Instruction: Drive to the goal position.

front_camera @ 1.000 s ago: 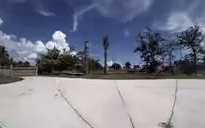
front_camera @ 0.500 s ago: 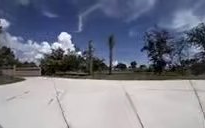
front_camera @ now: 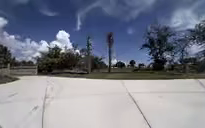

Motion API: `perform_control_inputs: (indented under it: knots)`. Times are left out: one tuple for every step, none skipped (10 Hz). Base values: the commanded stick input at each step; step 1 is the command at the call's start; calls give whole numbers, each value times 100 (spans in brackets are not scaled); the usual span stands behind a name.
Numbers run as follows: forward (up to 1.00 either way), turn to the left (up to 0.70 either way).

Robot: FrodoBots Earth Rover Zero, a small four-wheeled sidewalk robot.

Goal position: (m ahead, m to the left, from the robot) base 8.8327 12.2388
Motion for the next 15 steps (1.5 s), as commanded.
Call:
perform_control_inputs:
  knots:
    - [85,34]
    - [85,34]
    - [85,34]
    - [85,34]
    - [85,34]
    - [85,34]
    - [85,34]
    - [85,34]
    - [85,34]
    - [85,34]
    - [85,34]
    - [85,34]
    - [85,10]
    - [85,0]
    - [85,0]
